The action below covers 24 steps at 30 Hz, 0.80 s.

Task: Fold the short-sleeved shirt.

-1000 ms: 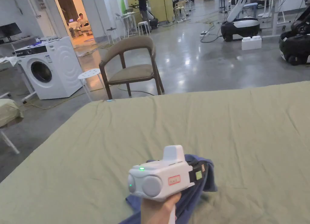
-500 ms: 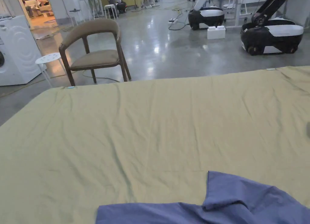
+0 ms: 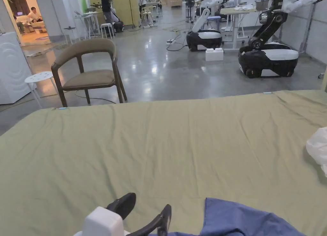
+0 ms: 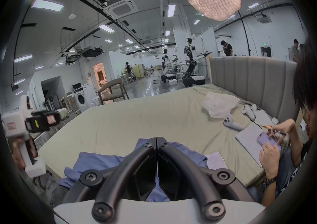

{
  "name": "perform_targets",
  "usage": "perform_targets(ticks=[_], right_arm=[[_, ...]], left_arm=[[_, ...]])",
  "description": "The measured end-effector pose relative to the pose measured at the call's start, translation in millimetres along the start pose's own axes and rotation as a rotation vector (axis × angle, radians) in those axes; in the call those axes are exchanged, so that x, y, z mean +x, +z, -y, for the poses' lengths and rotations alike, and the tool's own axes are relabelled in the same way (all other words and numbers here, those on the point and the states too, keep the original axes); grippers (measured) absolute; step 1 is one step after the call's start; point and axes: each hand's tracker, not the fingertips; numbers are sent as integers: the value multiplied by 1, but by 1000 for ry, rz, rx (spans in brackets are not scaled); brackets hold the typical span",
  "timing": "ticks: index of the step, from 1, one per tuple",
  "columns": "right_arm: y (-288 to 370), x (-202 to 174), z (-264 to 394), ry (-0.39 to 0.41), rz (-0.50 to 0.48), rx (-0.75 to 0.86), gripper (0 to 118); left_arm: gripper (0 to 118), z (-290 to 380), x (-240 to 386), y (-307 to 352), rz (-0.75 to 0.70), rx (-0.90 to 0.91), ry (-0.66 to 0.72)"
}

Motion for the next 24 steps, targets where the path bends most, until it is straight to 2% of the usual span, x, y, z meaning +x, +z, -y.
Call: perform_targets(ticks=[3,4,8,14,24], right_arm=[[3,-9,-6,37,-21,26,0],[3,-12,-7,47,-25,33,0],[10,-19,-10,76,-34,53,0],[9,-22,-6,90,-44,40,0],[3,-17,4,77,-44,-2,0]], left_arm=[[40,-5,-5,41,-117,55,-9],[27,-7,-6,52,-153,44,3],[0,-5,-11,84,-239,38,48],[0,4,-15,95,-294,10,27],[0,47,-64,43,-243,-159,159]])
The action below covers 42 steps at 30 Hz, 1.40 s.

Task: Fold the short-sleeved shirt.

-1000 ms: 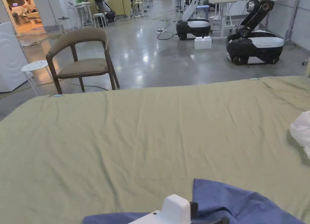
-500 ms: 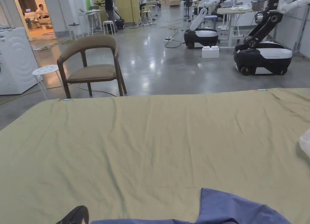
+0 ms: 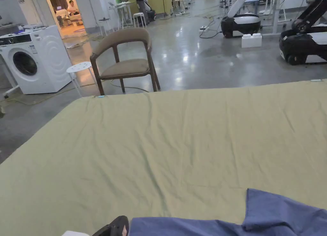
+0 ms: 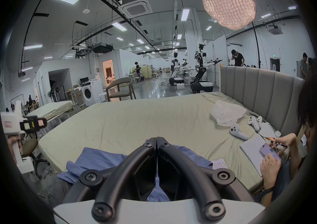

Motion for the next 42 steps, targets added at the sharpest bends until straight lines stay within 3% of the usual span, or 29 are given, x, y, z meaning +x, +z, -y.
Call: perform_targets(ticks=[3,8,9,13,18,21,24,26,29,30,32,33,34,42], right_arm=[[-4,6,6,-42,-5,-32,0],[-10,11,15,-63,2,-94,0],[-10,12,17,-70,0,-100,0],[-9,17,22,-73,21,-127,0],[-10,19,21,-78,48,-155,0],[-13,21,25,-72,63,-176,0],[-21,22,28,-76,61,-195,0],[-32,23,27,-72,43,-207,0],[-66,27,16,-10,-3,-233,1],[-84,30,12,10,-18,-268,9],[-128,46,7,57,-50,-381,66],[-154,53,7,71,-66,-430,88],[-181,59,7,95,-78,-480,93],[-343,112,48,206,33,-762,89]], left_arm=[[2,20,-26,-50,16,-99,41],[55,53,-62,-143,-7,-271,125],[59,59,-67,-160,-36,-313,130],[59,80,-81,-218,-64,-462,162],[58,99,-81,-252,-96,-545,98],[45,97,-78,-252,-106,-535,89],[21,95,-74,-251,-115,-544,54],[19,94,-69,-251,-107,-552,30],[6,95,-63,-258,-105,-575,11],[6,97,-63,-261,-109,-585,7],[6,97,-64,-264,-112,-596,8],[6,96,-65,-264,-114,-600,21],[6,97,-67,-264,-112,-603,31],[6,93,-70,-265,-104,-625,58]])
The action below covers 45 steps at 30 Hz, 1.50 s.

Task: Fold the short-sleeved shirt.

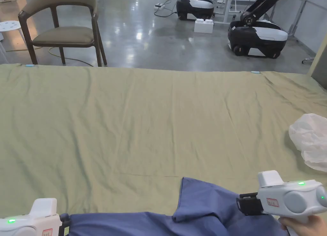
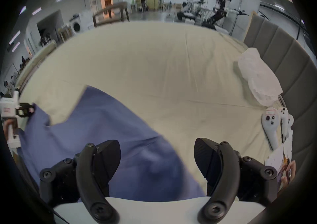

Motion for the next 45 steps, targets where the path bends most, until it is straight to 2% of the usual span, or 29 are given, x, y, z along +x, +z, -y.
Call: perform_targets(ticks=[2,3,4,5,6,7,8,10,14,18,21,23,25,29,33,45], right_arm=[[-20,0,5,-8,58,-76,65],[-23,0,10,-47,-1,-89,57],[-16,-3,14,-89,-38,-16,44],[-8,-6,16,-60,8,5,21],[-3,-12,21,-45,-36,16,2],[0,-16,24,-4,-53,17,2],[3,-18,28,-20,-12,25,2],[18,-16,35,-68,-59,71,2],[94,-3,46,-89,-69,255,2],[189,11,58,-157,-98,445,2],[247,17,58,-150,-39,582,2],[281,18,49,-187,7,657,2],[306,19,40,-186,17,732,2],[330,23,-5,-143,79,797,2],[340,26,-59,-137,88,815,2],[348,54,-208,-173,170,854,2]], left_arm=[[6,0,0,-1,-2,-3,-4],[6,0,0,-1,0,-4,-7],[6,1,-1,-1,1,-4,-8],[6,1,-1,-1,2,-4,-7],[6,0,-2,-2,3,-5,-5],[6,-1,-2,-2,3,-10,-5],[6,-3,-2,0,4,-16,-1],[4,-8,-4,18,17,-23,65],[3,0,-9,95,138,172,72],[2,-3,-17,184,223,366,45],[2,-21,-18,235,236,494,25],[2,-36,-17,262,249,559,4],[2,-53,-9,283,230,640,-12],[1,-102,4,299,195,725,-77],[1,-152,14,309,193,788,-98],[0,-284,21,300,82,835,-45]])
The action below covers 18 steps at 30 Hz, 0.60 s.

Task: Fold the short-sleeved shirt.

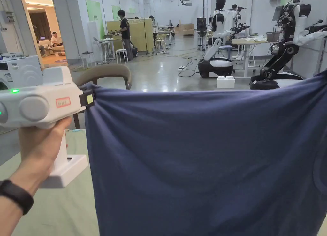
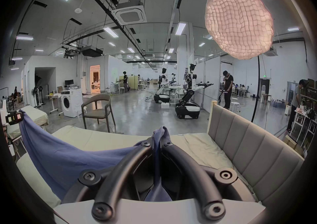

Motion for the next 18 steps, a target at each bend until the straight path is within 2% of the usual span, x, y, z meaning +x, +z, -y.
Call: perform_targets(ticks=[3,8,10,12,18], right_arm=[[-26,-5,-20,19,25,-11,2],[-58,-18,-41,68,82,19,2],[-56,-25,-53,82,89,52,2],[-58,-29,-66,60,97,91,2],[-75,-39,-88,97,117,76,2]], left_arm=[[0,-15,0,-26,-13,7,21],[0,-34,2,-60,-39,3,-20],[0,-43,0,-70,-56,11,11],[0,-52,-4,-80,-63,24,30],[0,-49,-12,-98,-77,24,35]])
